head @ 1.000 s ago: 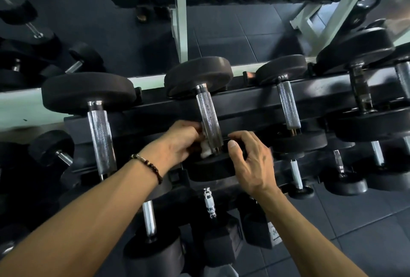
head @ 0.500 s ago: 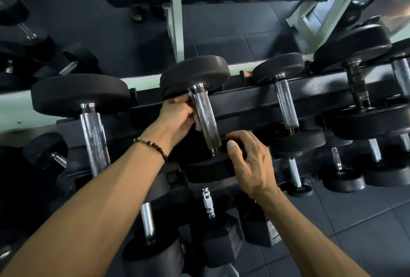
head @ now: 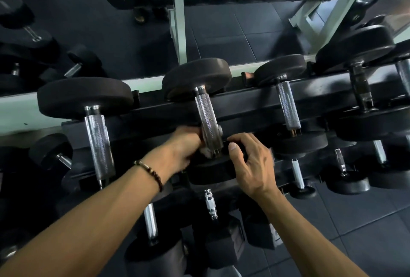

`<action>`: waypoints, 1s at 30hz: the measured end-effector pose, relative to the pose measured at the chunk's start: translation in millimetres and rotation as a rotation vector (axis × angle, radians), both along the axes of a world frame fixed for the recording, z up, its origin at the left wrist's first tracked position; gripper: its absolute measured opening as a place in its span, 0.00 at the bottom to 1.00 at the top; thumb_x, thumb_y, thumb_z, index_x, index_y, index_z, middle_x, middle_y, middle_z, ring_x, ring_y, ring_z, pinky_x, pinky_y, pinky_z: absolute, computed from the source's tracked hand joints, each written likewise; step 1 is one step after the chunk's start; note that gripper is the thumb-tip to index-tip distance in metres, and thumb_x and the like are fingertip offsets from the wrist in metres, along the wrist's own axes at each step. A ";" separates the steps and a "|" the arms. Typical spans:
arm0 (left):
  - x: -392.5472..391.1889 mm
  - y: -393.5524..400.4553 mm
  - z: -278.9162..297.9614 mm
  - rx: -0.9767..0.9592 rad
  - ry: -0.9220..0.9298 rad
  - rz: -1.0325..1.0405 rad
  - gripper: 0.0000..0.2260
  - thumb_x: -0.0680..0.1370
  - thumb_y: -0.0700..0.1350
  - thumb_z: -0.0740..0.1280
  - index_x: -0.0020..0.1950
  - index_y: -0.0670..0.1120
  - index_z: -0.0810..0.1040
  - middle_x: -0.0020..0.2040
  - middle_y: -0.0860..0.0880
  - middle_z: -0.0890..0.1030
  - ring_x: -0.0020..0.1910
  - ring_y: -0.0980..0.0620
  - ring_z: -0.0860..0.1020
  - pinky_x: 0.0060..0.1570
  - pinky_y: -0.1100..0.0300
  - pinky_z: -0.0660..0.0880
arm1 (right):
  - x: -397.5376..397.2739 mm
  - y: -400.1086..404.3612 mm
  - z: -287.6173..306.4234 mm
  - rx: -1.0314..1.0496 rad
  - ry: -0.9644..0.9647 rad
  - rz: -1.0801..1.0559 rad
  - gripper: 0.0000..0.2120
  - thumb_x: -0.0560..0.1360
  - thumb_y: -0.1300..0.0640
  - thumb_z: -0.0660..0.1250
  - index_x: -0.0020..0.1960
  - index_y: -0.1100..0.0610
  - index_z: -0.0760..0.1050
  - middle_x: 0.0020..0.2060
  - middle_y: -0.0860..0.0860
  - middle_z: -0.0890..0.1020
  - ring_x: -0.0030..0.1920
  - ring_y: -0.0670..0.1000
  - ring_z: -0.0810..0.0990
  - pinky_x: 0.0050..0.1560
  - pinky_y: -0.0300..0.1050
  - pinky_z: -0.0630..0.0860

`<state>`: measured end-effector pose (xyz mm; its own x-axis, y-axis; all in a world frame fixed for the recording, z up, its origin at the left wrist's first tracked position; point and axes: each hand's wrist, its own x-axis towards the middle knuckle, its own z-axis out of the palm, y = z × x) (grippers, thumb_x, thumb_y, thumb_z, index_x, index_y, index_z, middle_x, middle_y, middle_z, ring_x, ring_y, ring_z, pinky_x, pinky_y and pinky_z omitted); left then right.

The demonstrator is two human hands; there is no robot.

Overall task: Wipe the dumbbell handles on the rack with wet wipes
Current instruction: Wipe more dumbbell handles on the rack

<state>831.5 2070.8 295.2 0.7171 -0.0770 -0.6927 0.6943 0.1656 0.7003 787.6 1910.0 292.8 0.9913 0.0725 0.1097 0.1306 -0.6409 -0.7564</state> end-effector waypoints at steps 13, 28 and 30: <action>-5.2 4.2 7.3 -0.122 0.063 -0.086 0.20 0.72 0.21 0.54 0.52 0.35 0.81 0.47 0.45 0.84 0.31 0.54 0.81 0.26 0.65 0.75 | 0.5 -0.7 0.0 -0.004 -0.012 0.019 0.18 0.77 0.44 0.56 0.49 0.54 0.80 0.42 0.44 0.79 0.44 0.44 0.77 0.44 0.47 0.75; 30.5 11.3 9.3 0.093 -0.230 0.373 0.18 0.75 0.23 0.59 0.42 0.43 0.81 0.39 0.45 0.81 0.41 0.46 0.81 0.44 0.56 0.80 | 1.1 -1.9 -1.5 0.017 -0.017 0.012 0.18 0.77 0.44 0.56 0.48 0.54 0.79 0.42 0.44 0.79 0.44 0.44 0.77 0.43 0.46 0.75; 41.4 8.5 11.9 0.123 -0.225 0.421 0.17 0.75 0.24 0.60 0.44 0.43 0.81 0.40 0.44 0.82 0.41 0.46 0.82 0.44 0.55 0.81 | 1.3 -1.7 -0.4 0.008 -0.014 0.013 0.19 0.77 0.43 0.55 0.48 0.54 0.79 0.42 0.44 0.79 0.43 0.44 0.77 0.43 0.46 0.75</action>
